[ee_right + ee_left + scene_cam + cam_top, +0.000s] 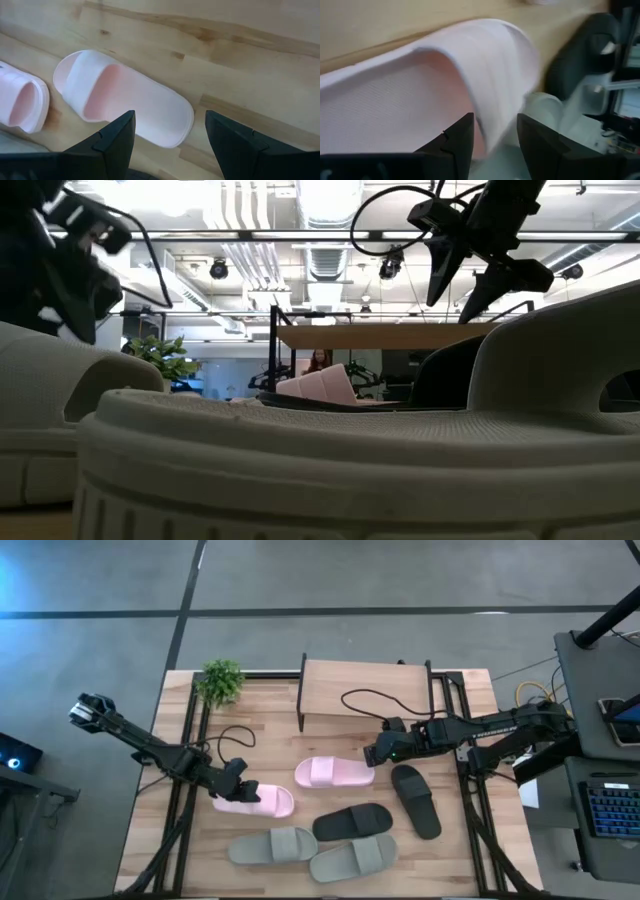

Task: Pick and place slides into the shelf
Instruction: Put the left pink slide on the shelf

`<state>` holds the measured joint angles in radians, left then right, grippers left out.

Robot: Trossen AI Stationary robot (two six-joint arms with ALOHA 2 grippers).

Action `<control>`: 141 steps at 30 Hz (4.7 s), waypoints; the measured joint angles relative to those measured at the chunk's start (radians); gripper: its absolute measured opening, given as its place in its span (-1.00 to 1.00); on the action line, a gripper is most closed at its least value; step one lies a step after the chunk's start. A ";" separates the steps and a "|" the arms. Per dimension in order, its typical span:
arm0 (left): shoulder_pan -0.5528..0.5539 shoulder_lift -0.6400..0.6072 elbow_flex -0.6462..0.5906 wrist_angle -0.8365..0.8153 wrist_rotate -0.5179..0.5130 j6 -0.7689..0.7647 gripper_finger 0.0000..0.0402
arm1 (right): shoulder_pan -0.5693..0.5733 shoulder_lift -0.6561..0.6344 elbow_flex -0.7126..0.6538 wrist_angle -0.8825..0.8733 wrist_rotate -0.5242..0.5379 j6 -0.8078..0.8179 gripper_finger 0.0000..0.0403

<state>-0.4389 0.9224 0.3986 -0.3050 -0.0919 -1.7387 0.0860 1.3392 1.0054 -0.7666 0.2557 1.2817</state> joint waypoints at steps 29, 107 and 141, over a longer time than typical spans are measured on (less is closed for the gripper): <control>0.001 0.119 -0.069 0.245 -0.101 0.053 -0.50 | 0.000 0.000 0.000 0.002 -0.004 -0.026 0.16; 0.714 0.777 0.640 1.287 -0.407 0.272 -0.94 | -0.111 -0.163 0.238 0.039 0.288 -0.039 0.09; 0.741 0.791 0.641 1.144 -0.351 0.280 -0.41 | -0.375 -0.029 0.282 0.430 0.067 -0.374 -0.42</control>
<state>0.3019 1.7130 1.0401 0.8390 -0.4425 -1.4586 -0.2889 1.3097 1.2869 -0.3367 0.3231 0.9073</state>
